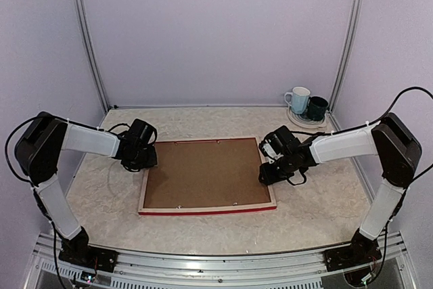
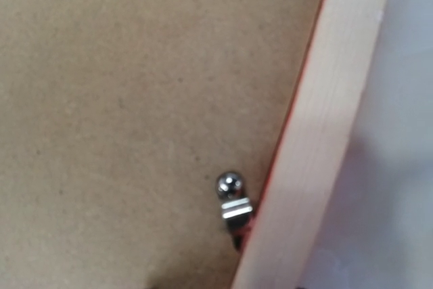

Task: Put the photo into the frame
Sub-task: Press the fastener onto the backboard.

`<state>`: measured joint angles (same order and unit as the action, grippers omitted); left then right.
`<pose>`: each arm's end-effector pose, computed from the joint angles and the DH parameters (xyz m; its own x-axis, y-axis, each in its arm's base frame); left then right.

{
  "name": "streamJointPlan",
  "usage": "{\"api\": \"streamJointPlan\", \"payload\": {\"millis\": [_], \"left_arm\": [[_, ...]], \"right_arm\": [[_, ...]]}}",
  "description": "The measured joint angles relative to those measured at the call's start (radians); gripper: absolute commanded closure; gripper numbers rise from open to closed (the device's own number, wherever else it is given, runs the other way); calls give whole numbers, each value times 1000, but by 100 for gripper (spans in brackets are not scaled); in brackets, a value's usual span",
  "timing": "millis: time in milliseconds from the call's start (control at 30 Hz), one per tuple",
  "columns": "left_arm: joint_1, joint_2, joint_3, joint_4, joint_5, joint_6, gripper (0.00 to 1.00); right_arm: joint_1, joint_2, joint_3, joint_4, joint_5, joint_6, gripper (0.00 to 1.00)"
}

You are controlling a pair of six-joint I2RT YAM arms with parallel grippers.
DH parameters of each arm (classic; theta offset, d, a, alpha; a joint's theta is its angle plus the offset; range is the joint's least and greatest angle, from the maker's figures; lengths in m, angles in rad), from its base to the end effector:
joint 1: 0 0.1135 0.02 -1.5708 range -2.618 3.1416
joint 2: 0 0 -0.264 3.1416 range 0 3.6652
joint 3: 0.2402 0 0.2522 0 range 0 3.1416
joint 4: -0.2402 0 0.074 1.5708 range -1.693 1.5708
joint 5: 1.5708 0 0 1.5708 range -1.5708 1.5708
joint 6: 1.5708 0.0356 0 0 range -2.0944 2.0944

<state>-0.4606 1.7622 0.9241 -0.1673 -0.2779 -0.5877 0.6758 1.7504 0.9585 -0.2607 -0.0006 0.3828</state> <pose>0.3059 -0.1409 0.1393 -0.7935 -0.2015 -0.5743 -0.1732 0.9793 -0.1043 0.2623 0.2103 0.1459 -0.8625 -0.2127 -0.4593 -0.3273 0.9265 0.1855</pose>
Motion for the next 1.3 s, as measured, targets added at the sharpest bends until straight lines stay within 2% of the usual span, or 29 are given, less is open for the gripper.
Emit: {"api": "streamJointPlan", "payload": {"millis": [267,400,533,700,933,1033,1200,1300], "left_arm": [[2,-2,0,-3,10,-1,71],[1,-2,0,-10,32,-11,66],[1,-2,0,-11,39,-13,69],[1,-2,0,-18,31,-14,82],[3,-4,2,-17,20,-16,89],[3,-4,2,-17,20,-15,89],[3,-4,2,-17,20,-13,75],[2,-5,3,-17,23,-11,62]], "right_arm": [[-3,0,0,0,-1,0,58],[-3,0,0,0,-1,0,58],[-3,0,-1,2,-1,0,58],[-3,0,-2,2,-1,0,58],[-4,0,-2,5,0,0,58],[-4,0,-2,5,1,0,58],[-4,0,-2,5,0,0,58],[-4,0,-2,4,0,0,57]]}}
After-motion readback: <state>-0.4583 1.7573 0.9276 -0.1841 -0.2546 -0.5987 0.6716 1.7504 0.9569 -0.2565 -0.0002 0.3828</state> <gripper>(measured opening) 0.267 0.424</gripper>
